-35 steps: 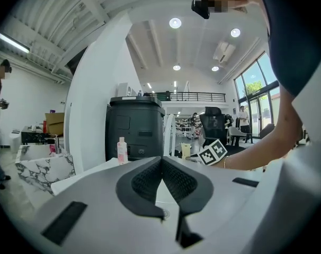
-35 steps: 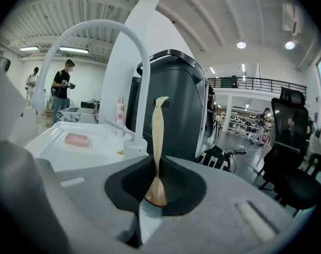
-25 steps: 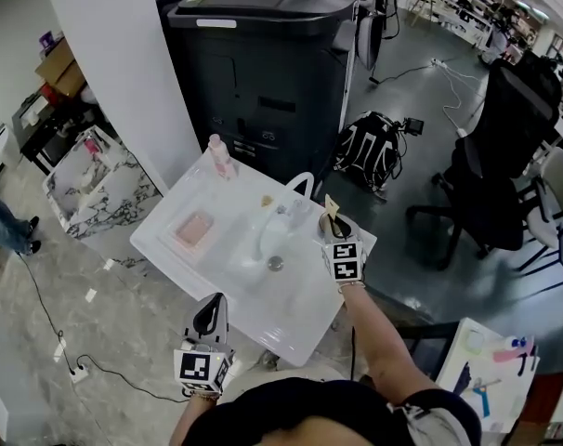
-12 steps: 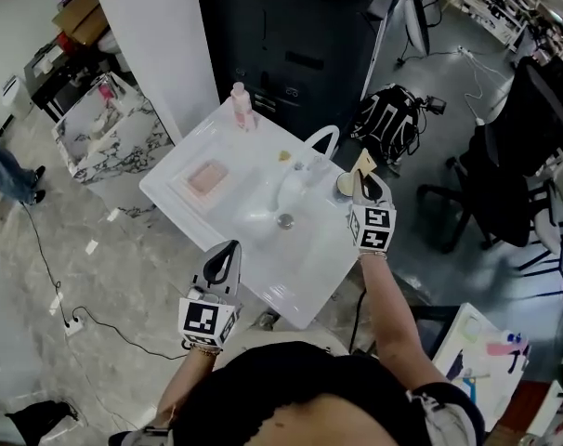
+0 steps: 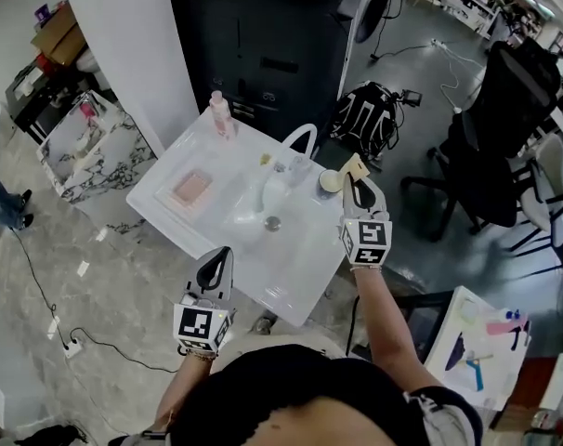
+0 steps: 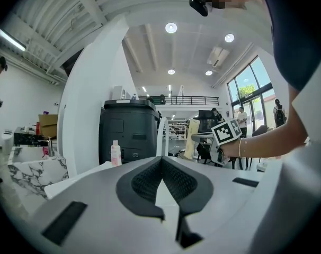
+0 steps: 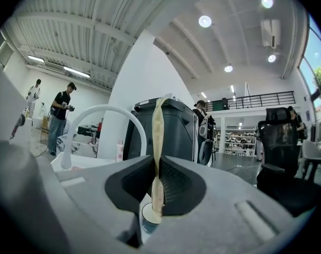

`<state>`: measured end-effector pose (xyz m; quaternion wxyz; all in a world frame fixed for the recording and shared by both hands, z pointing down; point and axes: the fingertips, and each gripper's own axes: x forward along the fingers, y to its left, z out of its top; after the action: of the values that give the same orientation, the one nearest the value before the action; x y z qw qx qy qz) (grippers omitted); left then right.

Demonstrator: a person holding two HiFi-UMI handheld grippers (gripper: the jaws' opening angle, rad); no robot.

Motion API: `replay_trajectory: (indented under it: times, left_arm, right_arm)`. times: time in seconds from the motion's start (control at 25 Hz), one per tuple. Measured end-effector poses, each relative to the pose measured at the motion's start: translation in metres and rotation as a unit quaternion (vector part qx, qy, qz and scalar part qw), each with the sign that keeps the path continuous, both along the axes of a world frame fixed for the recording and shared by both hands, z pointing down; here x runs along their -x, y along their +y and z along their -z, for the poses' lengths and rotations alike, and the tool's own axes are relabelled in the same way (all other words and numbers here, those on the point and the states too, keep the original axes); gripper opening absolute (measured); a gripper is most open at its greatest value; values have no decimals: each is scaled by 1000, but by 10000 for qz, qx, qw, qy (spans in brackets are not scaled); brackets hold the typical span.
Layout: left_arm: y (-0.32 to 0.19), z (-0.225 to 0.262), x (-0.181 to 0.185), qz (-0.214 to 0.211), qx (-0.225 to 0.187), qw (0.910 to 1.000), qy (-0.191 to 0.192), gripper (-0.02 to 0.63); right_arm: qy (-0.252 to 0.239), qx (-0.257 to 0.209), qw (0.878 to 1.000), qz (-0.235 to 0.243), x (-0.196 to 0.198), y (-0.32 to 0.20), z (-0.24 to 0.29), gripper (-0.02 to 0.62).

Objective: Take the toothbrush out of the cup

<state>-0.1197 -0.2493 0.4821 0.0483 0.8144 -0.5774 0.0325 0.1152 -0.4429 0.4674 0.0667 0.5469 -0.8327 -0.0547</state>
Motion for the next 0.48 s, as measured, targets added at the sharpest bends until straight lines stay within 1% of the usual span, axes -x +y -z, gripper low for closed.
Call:
replay_trajectory:
  times: [0.28,0.48]
  left_arm:
    - [0,-1,-1,-195,9,9998,-90,2]
    - [-1,3,-6,-334,-46,9993,-181,2]
  right_arm:
    - [-333,-268,9991,-42,-10,49,31,32]
    - [-571,-298,9978,-172,-21,78,39,32]
